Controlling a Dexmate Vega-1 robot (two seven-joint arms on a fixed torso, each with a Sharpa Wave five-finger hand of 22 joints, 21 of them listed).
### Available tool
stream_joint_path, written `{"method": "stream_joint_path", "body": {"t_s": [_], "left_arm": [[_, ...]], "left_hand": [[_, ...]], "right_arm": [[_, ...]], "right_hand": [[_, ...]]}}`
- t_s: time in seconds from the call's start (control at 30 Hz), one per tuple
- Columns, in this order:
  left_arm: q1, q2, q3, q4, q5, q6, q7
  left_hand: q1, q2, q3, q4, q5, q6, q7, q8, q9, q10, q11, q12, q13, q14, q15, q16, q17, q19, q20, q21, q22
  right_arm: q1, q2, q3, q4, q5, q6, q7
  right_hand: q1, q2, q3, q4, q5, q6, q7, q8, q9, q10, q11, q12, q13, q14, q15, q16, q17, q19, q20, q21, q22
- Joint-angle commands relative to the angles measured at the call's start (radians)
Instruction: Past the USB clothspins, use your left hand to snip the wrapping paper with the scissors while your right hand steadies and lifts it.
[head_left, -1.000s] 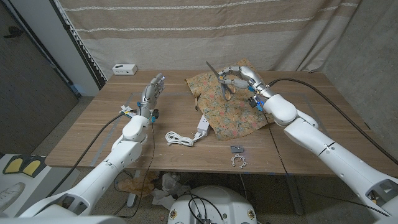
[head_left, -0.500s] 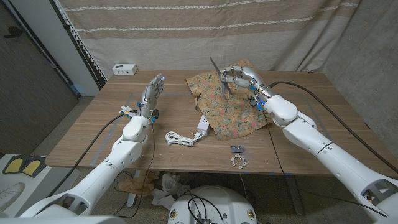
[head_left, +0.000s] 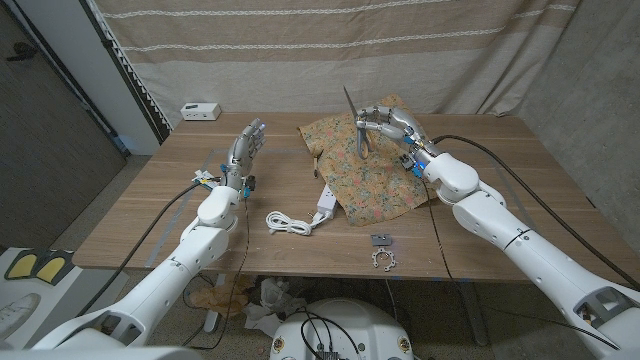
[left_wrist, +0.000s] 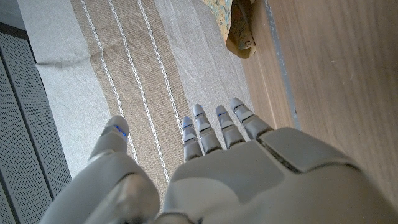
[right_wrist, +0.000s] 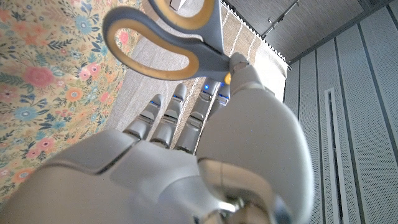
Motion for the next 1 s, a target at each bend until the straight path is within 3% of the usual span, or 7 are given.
{"method": "stream_joint_path", "body": {"t_s": [0.03, 0.5, 1.0], "left_arm": [[-0.003, -0.001, 0.001, 0.003, -0.001, -0.002, -0.005], [0.023, 0.009, -0.005, -0.030, -0.001, 0.006, 0.012], [0.037, 0.026, -0.005, -0.059, 0.007, 0.024, 0.017]], "left_hand": [[0.006, 0.004, 0.000, 0.000, 0.004, -0.001, -0.002, -0.002, 0.002, 0.003, 0.000, 0.001, 0.002, 0.007, -0.116, 0.000, 0.003, 0.011, -0.034, -0.006, 0.004], [0.005, 0.004, -0.001, 0.001, 0.004, 0.001, -0.003, -0.003, 0.002, 0.006, 0.004, 0.000, 0.002, 0.008, -0.117, 0.000, 0.003, 0.011, -0.035, -0.008, 0.005], [0.018, 0.014, 0.005, -0.001, 0.003, 0.114, 0.021, 0.032, 0.002, 0.045, -0.002, 0.011, 0.003, -0.002, -0.118, -0.003, 0.003, 0.007, -0.041, -0.014, 0.005]], "right_arm": [[-0.007, 0.008, 0.005, 0.003, 0.052, -0.003, 0.008], [-0.015, 0.018, 0.013, -0.007, 0.116, -0.013, 0.025], [-0.013, 0.024, 0.018, -0.025, 0.179, -0.022, 0.062]], "right_hand": [[0.036, 0.028, 0.003, 0.002, 0.004, 0.051, -0.028, 0.004, 0.004, 0.187, -0.069, 0.008, 0.007, 0.009, -0.165, 0.007, 0.004, 0.007, 0.000, 0.005, 0.005], [0.039, 0.025, 0.002, 0.001, 0.003, 0.059, -0.027, 0.006, 0.001, 0.196, -0.067, 0.008, 0.000, 0.012, -0.165, 0.009, 0.006, 0.008, 0.002, 0.005, 0.006], [0.045, 0.022, 0.000, -0.002, 0.001, 0.065, -0.023, 0.008, -0.003, 0.207, -0.064, 0.007, -0.010, 0.022, -0.166, 0.014, 0.010, 0.011, 0.005, 0.006, 0.007]]}}
